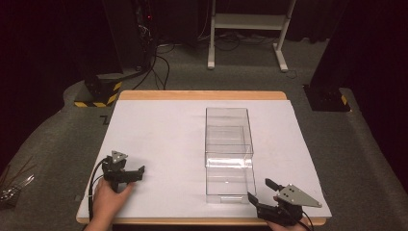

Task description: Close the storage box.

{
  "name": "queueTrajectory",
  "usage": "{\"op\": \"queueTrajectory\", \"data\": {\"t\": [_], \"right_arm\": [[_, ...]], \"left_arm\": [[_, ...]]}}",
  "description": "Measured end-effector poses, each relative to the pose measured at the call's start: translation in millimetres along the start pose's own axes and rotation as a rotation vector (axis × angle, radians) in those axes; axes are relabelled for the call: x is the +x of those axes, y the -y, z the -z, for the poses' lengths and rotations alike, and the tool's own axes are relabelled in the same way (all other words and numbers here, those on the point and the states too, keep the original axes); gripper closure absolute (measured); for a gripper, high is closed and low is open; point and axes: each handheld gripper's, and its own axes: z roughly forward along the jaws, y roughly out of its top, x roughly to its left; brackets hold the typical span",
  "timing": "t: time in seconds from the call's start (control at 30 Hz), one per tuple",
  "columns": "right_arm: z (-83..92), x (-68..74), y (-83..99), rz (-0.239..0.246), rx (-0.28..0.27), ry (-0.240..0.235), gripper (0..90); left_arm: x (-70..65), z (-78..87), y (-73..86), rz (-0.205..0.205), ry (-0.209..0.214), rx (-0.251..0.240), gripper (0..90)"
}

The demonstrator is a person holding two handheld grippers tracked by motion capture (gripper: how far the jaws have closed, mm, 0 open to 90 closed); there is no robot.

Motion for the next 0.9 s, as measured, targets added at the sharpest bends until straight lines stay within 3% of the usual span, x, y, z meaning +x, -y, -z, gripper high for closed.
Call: {"op": "queueTrajectory", "data": {"t": [0.33,0.9], "right_arm": [[-5.8,1.4,2.2,0.001,-0.003,-0.014,20.3],[-16.7,-4.8,-3.5,-0.021,-0.015,0.023,22.0]], "left_arm": [[0.0,0.0,0.0,0.000,0.000,0.000,0.7],[0.0,0.0,0.0,0.000,0.000,0.000,0.7]]}}
